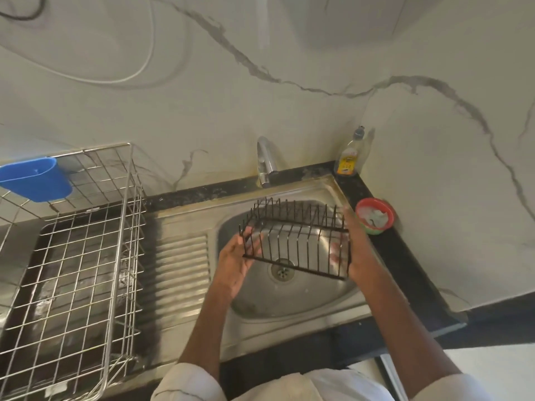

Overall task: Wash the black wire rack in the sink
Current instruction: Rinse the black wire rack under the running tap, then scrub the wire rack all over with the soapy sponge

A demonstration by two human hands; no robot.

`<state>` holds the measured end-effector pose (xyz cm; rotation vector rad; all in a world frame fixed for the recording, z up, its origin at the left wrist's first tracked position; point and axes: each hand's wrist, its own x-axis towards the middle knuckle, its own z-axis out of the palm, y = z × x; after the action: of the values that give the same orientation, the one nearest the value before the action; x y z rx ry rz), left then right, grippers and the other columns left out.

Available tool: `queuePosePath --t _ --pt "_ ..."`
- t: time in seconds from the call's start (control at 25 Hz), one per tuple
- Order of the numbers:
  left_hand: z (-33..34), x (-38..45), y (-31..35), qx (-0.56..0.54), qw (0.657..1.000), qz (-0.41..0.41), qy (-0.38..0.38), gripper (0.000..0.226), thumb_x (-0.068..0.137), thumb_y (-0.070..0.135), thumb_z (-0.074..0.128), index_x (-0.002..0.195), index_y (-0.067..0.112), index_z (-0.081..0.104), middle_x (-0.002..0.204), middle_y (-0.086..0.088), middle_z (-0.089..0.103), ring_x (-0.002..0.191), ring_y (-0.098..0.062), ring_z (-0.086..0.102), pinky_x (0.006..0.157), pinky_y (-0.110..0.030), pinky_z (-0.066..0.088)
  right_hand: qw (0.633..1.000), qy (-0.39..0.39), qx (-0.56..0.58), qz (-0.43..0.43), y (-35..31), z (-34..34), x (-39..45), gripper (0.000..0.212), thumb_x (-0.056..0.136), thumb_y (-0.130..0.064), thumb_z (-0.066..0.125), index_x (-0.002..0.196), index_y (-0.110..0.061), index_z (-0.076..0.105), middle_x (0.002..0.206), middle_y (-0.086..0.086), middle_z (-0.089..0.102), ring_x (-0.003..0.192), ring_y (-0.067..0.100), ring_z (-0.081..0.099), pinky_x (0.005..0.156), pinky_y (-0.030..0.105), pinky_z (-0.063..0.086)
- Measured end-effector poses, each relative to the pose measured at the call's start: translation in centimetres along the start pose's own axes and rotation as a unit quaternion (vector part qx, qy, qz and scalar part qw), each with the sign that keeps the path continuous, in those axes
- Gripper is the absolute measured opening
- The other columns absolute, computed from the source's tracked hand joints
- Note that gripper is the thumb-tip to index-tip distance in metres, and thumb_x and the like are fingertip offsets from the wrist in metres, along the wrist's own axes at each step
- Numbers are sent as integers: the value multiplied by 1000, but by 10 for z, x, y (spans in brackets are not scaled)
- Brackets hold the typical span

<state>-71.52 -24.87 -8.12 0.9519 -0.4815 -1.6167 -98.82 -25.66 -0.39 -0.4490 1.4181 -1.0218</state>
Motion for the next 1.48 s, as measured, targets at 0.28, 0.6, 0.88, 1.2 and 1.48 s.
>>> queuePosePath --t 0.28,0.6,0.88,1.2,1.48 --pt "18 -16 28 -18 998 -59 26 57 111 46 41 140 -1 56 139 -27 66 118 -37 72 102 -47 57 997 6 -7 -79 22 -7 -2 24 89 -42 63 99 -21 69 82 1 67 65 13 61 48 25 44" --pt "40 -18 21 -9 999 -36 13 43 108 27 46 138 -1 60 136 -27 67 117 -42 72 97 -53 59 993 -24 19 -112 -3 -31 24 23 95 -40 58 104 -20 67 82 4 68 58 11 65 47 24 51" --pt "48 -28 22 52 995 -14 81 43 114 28 38 116 5 74 127 -27 72 110 -36 72 98 -47 54 997 -10 -22 -69 -3 -38 55 29 92 -40 57 104 -18 73 88 5 71 72 19 67 52 28 50" --pt "100 -14 9 -24 999 -9 31 39 105 24 56 140 8 64 114 -28 75 90 -29 80 53 -20 57 970 30 -195 -142 3 -63 68 13 95 -20 64 91 -13 75 80 -3 70 76 16 66 67 24 49" --pt "170 8 -15 84 994 -41 -49 42 105 3 40 141 24 47 114 -25 76 124 -47 67 45 -20 44 707 187 -655 -192 -63 -118 133 30 92 -26 69 116 -7 70 114 15 72 106 34 68 84 36 53"
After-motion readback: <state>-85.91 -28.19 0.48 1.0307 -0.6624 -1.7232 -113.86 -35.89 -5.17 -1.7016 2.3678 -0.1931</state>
